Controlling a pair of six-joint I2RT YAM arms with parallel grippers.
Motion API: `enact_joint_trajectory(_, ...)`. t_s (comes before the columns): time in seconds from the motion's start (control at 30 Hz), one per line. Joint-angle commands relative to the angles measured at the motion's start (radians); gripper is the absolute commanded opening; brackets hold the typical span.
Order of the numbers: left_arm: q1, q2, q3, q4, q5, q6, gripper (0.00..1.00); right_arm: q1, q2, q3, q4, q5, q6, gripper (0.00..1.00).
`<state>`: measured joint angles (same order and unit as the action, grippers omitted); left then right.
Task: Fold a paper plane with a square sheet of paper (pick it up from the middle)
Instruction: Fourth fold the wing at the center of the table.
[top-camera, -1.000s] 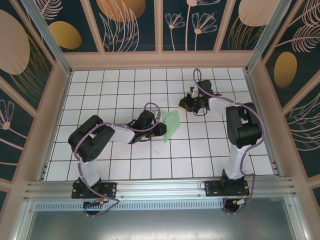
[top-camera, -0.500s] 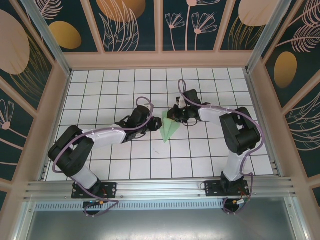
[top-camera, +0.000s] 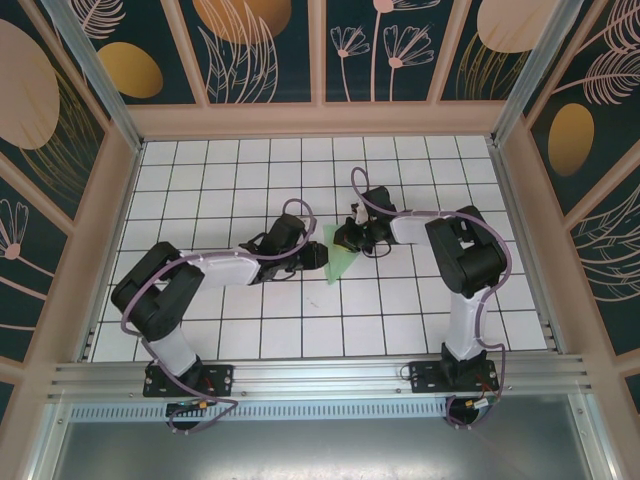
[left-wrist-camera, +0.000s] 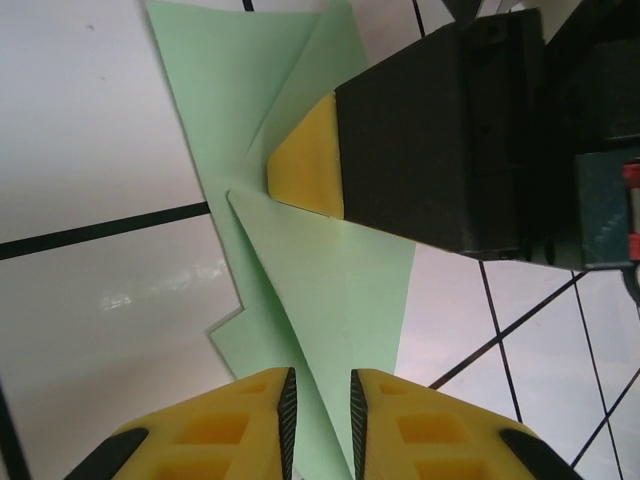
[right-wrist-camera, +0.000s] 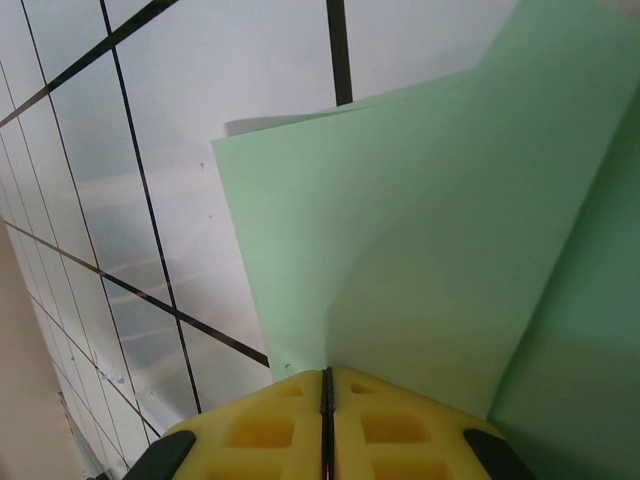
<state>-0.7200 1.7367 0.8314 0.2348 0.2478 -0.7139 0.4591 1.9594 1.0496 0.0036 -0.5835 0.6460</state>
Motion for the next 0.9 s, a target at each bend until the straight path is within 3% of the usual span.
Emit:
enact_joint_trajectory(0.0,-0.007,0.045,0.042,0.015,0.046,0.018,0.25,0.009,0.008,0.009,0.008,0.009,0.01,0.12)
enact_joint_trajectory(0.67,-0.01,0.189,0.066,-0.021,-0.006,-0.002,0.22,0.01,-0.076,0.034,-0.03,-0.002,-0.012,0.14)
enact_joint_trajectory(0.87,-0.01,0.183,0.048,-0.013,-0.022,-0.011,0.18,-0.005,-0.217,-0.018,-0.081,0.1,-0.01,0.22)
